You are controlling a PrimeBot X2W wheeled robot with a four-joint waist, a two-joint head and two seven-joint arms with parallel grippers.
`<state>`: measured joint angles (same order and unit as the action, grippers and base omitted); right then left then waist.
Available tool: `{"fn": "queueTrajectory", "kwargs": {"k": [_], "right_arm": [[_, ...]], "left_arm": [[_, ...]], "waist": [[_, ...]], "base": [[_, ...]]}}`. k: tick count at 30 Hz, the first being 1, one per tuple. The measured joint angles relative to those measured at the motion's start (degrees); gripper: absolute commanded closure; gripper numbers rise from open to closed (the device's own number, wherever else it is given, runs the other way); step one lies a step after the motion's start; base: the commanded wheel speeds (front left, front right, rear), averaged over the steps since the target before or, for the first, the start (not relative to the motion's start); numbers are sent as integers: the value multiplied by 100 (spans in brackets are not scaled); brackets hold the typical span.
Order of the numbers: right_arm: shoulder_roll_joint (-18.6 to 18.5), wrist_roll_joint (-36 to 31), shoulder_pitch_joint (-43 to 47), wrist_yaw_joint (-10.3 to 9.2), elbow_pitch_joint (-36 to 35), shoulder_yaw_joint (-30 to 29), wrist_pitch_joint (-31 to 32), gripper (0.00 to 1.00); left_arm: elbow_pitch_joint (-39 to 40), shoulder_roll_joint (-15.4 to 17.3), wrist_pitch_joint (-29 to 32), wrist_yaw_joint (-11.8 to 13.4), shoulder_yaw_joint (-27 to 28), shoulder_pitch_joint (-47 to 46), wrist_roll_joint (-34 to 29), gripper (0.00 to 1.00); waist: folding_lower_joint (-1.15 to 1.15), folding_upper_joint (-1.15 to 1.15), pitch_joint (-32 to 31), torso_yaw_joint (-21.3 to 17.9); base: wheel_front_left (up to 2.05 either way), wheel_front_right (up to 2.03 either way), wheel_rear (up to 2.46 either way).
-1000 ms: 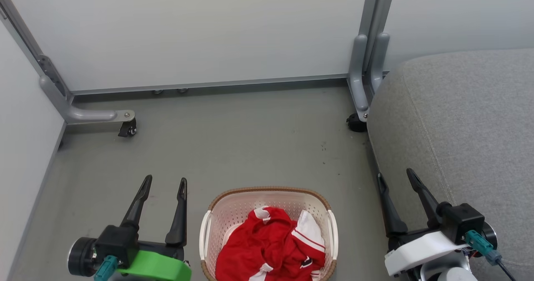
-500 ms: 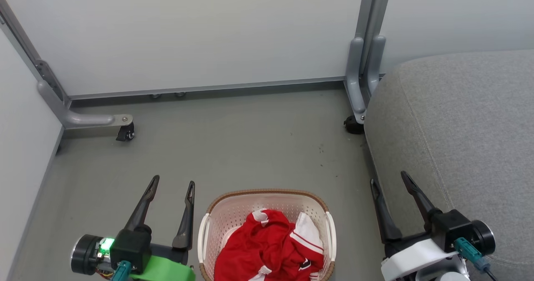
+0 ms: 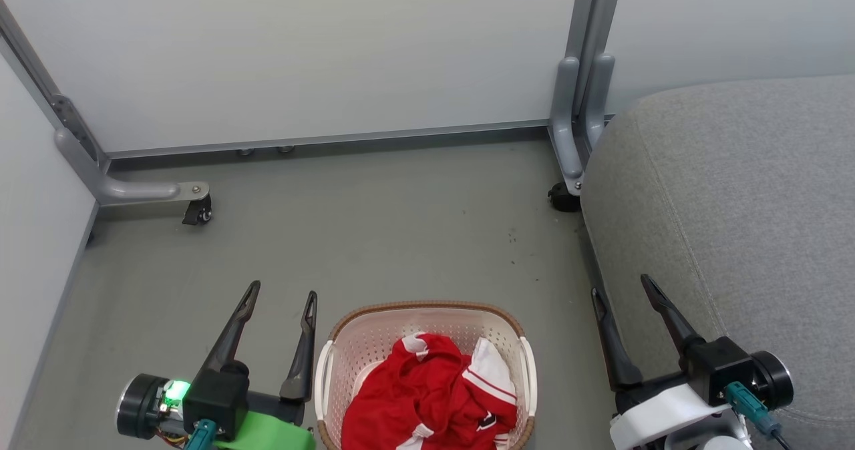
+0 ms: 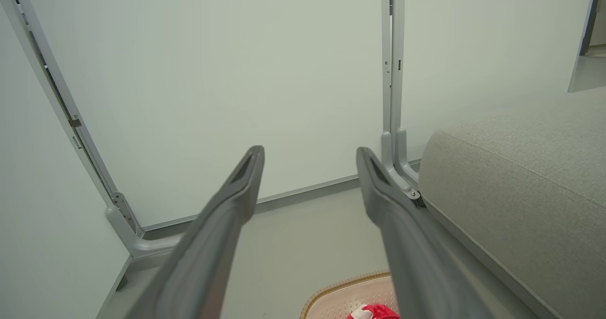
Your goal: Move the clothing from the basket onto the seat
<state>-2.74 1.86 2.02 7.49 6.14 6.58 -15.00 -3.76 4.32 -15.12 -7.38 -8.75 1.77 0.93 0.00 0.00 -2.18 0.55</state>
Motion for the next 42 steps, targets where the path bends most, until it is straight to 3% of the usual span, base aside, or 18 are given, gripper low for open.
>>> {"fn": "queueTrajectory", "kwargs": {"k": [11, 20, 30, 42], "right_arm": [[0, 1, -1, 0, -13, -5, 0, 0], [1, -35, -413, 0, -196, -237, -4, 0], [-2, 13, -1294, 0, -324, -503, -4, 0], [-5, 142, -2208, 0, -633, -397, -4, 0]], "left_arm": [[-37, 1, 0, -1, -32, 11, 1, 0], [-257, 122, 0, -1, -297, -457, 149, 0], [-1028, 622, 0, -2, -1212, -1911, 267, 0], [-2504, 1559, 0, -14, -3479, -4089, -82, 0]], "waist": [[0, 0, 142, -35], [0, 0, 739, -115], [1, 0, 2021, -104], [1, 0, 3617, -172]], "base": [[0, 0, 0], [0, 0, 0], [0, 0, 0], [0, 0, 0]]}}
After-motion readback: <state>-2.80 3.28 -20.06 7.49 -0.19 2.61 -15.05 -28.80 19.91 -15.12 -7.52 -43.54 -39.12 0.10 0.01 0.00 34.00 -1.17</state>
